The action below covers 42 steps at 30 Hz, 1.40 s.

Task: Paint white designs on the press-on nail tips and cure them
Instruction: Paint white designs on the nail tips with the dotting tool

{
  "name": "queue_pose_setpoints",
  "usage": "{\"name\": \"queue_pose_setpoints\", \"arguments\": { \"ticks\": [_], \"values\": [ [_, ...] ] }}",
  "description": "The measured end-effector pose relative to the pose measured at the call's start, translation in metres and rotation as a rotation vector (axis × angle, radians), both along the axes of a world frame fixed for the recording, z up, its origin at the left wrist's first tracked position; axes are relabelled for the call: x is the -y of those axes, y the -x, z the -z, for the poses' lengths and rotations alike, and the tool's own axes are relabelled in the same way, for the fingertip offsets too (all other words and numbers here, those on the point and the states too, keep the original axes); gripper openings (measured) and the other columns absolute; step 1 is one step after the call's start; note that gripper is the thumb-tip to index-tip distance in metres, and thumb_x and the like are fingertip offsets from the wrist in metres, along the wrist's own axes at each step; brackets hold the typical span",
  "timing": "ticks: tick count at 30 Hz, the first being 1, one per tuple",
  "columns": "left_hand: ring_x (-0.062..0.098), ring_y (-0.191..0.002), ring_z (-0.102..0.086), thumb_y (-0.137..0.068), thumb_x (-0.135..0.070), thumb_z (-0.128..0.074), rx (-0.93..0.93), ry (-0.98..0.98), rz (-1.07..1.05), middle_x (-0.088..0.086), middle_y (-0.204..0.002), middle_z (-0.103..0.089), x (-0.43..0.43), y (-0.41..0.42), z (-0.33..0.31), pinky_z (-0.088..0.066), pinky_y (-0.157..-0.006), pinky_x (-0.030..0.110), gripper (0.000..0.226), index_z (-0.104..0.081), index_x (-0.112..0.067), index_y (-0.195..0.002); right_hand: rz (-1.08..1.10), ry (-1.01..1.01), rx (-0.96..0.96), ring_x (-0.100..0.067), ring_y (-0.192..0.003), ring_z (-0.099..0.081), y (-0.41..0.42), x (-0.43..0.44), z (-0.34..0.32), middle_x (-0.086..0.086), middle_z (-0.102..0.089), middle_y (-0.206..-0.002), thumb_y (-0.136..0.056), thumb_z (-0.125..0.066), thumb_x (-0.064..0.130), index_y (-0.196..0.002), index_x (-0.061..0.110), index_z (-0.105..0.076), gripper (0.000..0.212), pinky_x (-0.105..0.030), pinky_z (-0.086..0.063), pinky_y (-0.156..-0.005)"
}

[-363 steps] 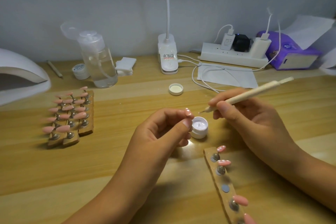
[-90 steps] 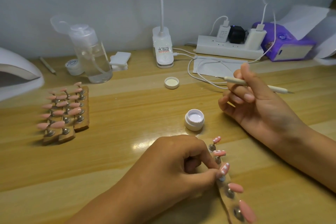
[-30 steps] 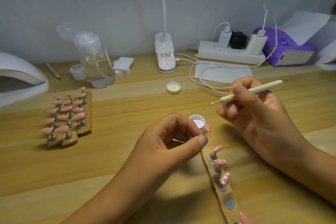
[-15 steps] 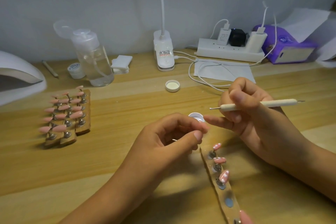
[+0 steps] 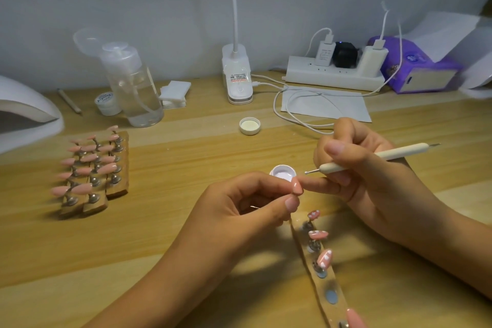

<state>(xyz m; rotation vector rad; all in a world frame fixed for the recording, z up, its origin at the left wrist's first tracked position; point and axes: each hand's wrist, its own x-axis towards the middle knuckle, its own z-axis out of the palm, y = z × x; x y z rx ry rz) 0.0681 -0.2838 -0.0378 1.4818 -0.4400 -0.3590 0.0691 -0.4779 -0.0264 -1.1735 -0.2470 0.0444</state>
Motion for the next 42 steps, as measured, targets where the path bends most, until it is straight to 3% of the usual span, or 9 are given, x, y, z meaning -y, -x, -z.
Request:
{"name": "queue_pose_setpoints", "arguments": {
  "ticks": [9,28,32,42],
  "values": [
    [0.001,-0.071,-0.061,-0.072,-0.024,-0.072,0.002,0.015,0.016,-0.009,-0.076,-0.072,0.0016,0.0013,-0.0029,-0.048,-0.069,0.015,0.020,-0.077,-0.018,-0.090,0.010,0.016,0.001,-0.007,-0.051,-0.044,0.0010,-0.0020,0.0001,0.001,-0.047,-0.058,-0.073,-0.066,0.015,-0.060,0.018,-0.051,0.019,-0.026,-0.057,-0.061],
    [0.002,-0.072,-0.060,-0.076,-0.025,-0.074,0.020,0.006,0.027,-0.007,-0.078,-0.072,0.0010,0.0011,-0.0005,-0.048,-0.068,0.014,0.012,-0.078,-0.025,-0.087,-0.020,0.036,-0.013,-0.007,-0.053,-0.044,0.0017,-0.0026,-0.0007,0.002,-0.048,-0.057,-0.067,-0.067,0.004,-0.060,0.018,-0.050,0.023,-0.023,-0.055,-0.057],
    [0.001,-0.072,-0.060,-0.076,-0.025,-0.075,0.019,0.010,0.027,-0.006,-0.079,-0.072,0.0008,0.0011,-0.0003,-0.047,-0.067,0.014,0.014,-0.078,-0.021,-0.089,-0.009,0.001,-0.029,-0.007,-0.053,-0.043,0.0009,-0.0036,-0.0013,0.001,-0.047,-0.057,-0.071,-0.065,0.013,-0.059,0.018,-0.052,0.018,-0.023,-0.056,-0.057],
    [0.002,-0.073,-0.061,-0.075,-0.026,-0.075,0.016,0.002,0.028,-0.006,-0.080,-0.073,0.0004,0.0013,0.0001,-0.047,-0.068,0.013,0.014,-0.077,-0.021,-0.089,-0.014,0.023,-0.025,-0.008,-0.052,-0.043,0.0015,-0.0040,-0.0016,0.001,-0.047,-0.056,-0.071,-0.065,0.014,-0.060,0.018,-0.053,0.017,-0.023,-0.056,-0.056]
  ]
}}
